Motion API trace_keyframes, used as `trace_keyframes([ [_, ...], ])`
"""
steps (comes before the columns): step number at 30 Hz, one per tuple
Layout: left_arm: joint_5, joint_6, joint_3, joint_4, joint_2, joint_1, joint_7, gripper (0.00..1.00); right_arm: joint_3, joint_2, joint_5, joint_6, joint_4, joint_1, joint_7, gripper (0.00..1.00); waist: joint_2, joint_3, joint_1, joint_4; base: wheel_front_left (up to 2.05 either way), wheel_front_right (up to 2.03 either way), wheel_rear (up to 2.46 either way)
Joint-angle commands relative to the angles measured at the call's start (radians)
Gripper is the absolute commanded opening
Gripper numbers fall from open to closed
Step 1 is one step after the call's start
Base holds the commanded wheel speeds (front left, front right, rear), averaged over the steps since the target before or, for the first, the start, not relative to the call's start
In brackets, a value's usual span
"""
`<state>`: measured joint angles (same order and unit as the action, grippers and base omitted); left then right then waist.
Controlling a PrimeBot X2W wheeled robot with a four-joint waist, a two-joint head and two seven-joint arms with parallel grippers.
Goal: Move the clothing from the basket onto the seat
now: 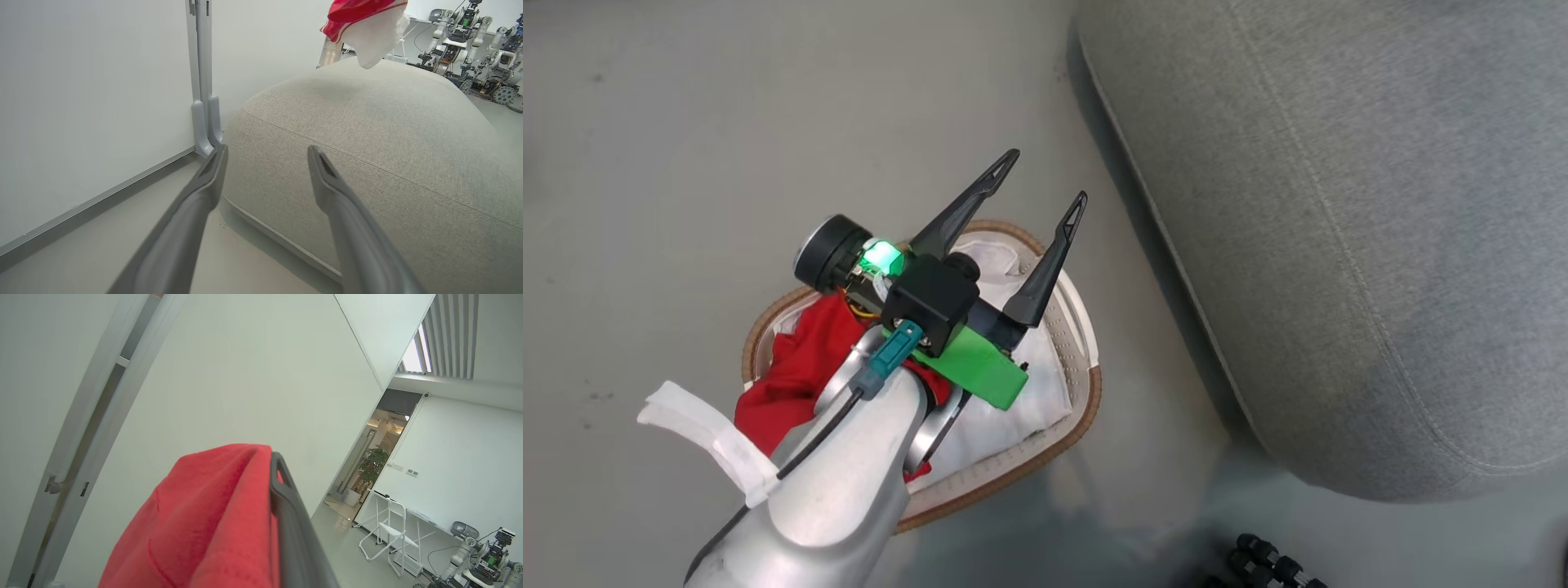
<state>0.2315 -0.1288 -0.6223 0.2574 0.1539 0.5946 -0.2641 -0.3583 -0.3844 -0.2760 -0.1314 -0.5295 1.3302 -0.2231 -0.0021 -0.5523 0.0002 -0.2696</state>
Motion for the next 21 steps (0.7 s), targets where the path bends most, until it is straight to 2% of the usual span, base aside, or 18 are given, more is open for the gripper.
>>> trace_keyframes([
  [1,-0.010,-0.003,-0.007,-0.006,0.005,0.030,-0.001,1.00,-0.005,-0.011,-0.004,0.001,-0.026,0.008,0.003,0.00,0.0021,-0.111,-0.0002,0.083,0.00,0.00,0.00],
  [4,-0.016,-0.003,-0.018,-0.009,-0.001,0.055,-0.001,1.00,-0.022,-0.014,-0.009,0.001,-0.085,-0.011,-0.003,0.00,0.0021,-0.142,-0.0002,0.099,0.00,0.00,0.00],
  [13,-0.007,-0.003,-0.027,0.004,-0.001,0.069,-0.001,1.00,-0.101,0.045,-0.060,0.001,-0.262,-0.138,-0.037,0.00,0.0021,-0.179,-0.0002,0.111,0.00,0.00,0.00],
  [21,-0.003,-0.002,-0.013,0.012,0.015,0.044,-0.001,1.00,-0.134,0.085,-0.086,0.001,-0.318,-0.220,-0.043,0.00,0.0021,-0.160,-0.0002,0.083,0.00,0.00,0.00],
])
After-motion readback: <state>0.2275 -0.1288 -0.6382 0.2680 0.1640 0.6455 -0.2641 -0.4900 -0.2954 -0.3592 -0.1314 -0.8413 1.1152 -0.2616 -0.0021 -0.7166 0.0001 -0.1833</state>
